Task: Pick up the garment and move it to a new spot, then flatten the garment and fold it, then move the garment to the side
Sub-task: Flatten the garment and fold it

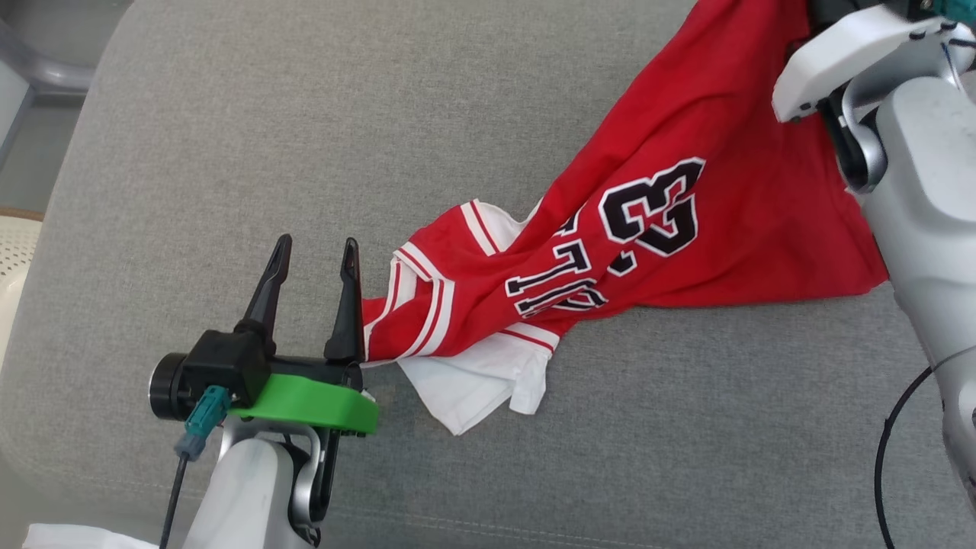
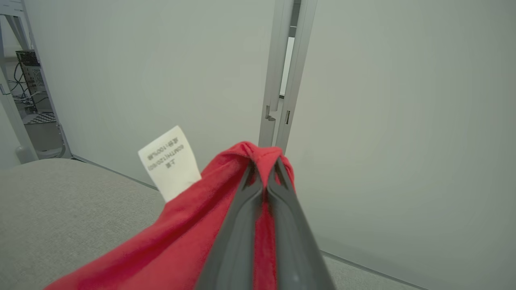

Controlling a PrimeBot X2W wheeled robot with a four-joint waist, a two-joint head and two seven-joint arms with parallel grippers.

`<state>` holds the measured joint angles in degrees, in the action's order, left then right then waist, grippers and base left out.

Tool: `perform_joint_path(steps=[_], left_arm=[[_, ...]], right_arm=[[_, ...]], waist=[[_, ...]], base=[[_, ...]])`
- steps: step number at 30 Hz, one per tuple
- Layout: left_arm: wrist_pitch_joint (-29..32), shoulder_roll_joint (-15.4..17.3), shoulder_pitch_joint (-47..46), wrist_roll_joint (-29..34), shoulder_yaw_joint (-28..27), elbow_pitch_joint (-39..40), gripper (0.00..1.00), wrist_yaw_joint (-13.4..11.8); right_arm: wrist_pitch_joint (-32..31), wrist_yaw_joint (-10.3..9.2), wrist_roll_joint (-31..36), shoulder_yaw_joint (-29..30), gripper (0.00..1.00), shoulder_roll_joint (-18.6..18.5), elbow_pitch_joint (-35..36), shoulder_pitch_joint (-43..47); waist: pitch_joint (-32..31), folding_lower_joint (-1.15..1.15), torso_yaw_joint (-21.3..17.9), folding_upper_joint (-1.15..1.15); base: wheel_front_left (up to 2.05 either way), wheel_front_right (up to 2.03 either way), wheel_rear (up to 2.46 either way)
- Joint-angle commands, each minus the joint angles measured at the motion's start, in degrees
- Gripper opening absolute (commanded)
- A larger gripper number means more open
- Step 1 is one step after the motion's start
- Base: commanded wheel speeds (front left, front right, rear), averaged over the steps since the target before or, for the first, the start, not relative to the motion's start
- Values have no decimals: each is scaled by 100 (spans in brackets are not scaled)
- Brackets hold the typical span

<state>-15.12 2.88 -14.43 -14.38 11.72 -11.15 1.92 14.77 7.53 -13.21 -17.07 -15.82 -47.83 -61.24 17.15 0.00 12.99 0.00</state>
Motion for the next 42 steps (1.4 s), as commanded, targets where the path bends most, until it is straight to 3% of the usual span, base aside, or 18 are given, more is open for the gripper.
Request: perform_joint_path(steps=[1, 4, 5, 6, 15, 31, 42], left_arm=[[-1, 5, -142, -60, 58, 31, 100, -45], [-1, 6, -244, -147, 201, 49, 100, -88], [-1, 6, -263, -170, 240, 48, 100, -101], [-1, 5, -285, -185, 286, 47, 100, -114], [-1, 6, -309, -166, 410, 3, 100, -190], [-1, 7, 86, 114, -36, -10, 100, -70], [-1, 6, 154, 187, -132, 71, 100, -2]], right_arm=[[47, -10, 123, 48, 0, -43, -134, -194], [38, -10, 325, 226, 0, -52, -278, -406], [37, -10, 405, 251, 33, -56, -383, -405], [39, -10, 499, 294, 100, -60, -535, -432], [41, -10, 680, 606, 100, 30, -464, -299], [42, -10, -225, 912, 100, -624, 628, 2234], [42, -10, -620, 701, 100, -507, 567, 3088]], waist=[[228, 0, 222, 0], [350, 0, 325, 0], [377, 0, 350, 0], [397, 0, 376, 0], [387, 0, 282, 0], [-149, 0, -248, 0], [-134, 0, -200, 0]], base=[[0, 0, 0], [0, 0, 0], [0, 0, 0], [0, 0, 0], [0, 0, 0], [0, 0, 0], [0, 0, 0]])
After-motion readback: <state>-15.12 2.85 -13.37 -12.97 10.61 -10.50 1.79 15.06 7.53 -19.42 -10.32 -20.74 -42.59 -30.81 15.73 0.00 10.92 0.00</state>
